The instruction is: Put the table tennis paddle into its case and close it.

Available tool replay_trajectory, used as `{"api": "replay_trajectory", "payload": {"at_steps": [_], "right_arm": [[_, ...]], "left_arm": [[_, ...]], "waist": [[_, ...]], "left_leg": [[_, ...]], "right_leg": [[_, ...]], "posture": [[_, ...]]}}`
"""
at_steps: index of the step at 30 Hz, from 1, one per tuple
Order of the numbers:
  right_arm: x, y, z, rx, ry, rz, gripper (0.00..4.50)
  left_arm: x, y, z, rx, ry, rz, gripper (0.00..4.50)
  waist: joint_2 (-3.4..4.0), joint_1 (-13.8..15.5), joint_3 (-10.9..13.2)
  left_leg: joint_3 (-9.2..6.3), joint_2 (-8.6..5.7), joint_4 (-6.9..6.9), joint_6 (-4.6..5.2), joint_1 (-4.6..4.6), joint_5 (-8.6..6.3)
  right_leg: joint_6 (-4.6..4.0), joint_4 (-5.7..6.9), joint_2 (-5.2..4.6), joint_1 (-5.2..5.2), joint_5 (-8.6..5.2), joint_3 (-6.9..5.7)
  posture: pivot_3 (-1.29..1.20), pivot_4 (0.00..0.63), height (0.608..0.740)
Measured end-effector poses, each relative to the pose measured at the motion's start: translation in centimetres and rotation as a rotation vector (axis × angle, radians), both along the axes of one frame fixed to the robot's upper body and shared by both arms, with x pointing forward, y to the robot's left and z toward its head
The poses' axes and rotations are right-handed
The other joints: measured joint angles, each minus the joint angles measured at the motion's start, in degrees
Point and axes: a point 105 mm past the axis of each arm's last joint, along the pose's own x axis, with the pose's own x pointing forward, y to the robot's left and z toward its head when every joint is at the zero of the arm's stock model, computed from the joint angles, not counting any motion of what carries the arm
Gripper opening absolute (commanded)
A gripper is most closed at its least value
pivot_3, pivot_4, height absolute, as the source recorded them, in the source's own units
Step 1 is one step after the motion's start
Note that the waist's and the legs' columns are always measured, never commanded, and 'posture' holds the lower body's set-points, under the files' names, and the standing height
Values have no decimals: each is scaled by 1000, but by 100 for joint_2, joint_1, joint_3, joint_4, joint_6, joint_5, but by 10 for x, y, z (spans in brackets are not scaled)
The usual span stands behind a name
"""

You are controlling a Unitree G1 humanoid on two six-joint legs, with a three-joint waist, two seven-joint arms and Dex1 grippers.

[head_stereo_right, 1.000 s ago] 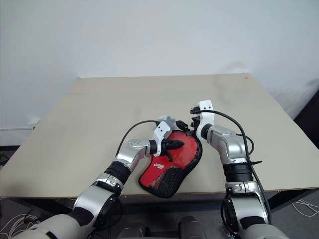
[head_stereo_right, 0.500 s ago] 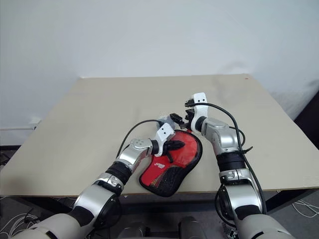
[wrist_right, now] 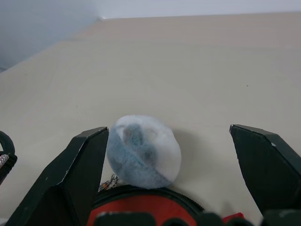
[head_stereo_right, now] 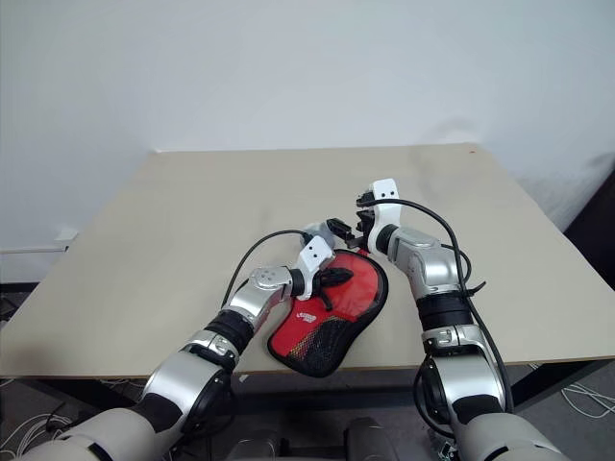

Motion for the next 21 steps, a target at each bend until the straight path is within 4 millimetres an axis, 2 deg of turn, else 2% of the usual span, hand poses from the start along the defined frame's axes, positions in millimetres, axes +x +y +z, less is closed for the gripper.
{"api": "replay_trajectory", "payload": {"at_steps": [21], "right_arm": [[-1, 4, -1, 2, 3, 8, 4467]], "left_arm": [[14, 6, 0, 16, 9, 95, 0]], "waist": [[-3, -2, 2]], "left_leg": [[-4, 0, -4, -12, -3, -7]], "right_leg": [[0, -2, 0, -7, 0, -3]], "posture": [[0, 0, 740]]}}
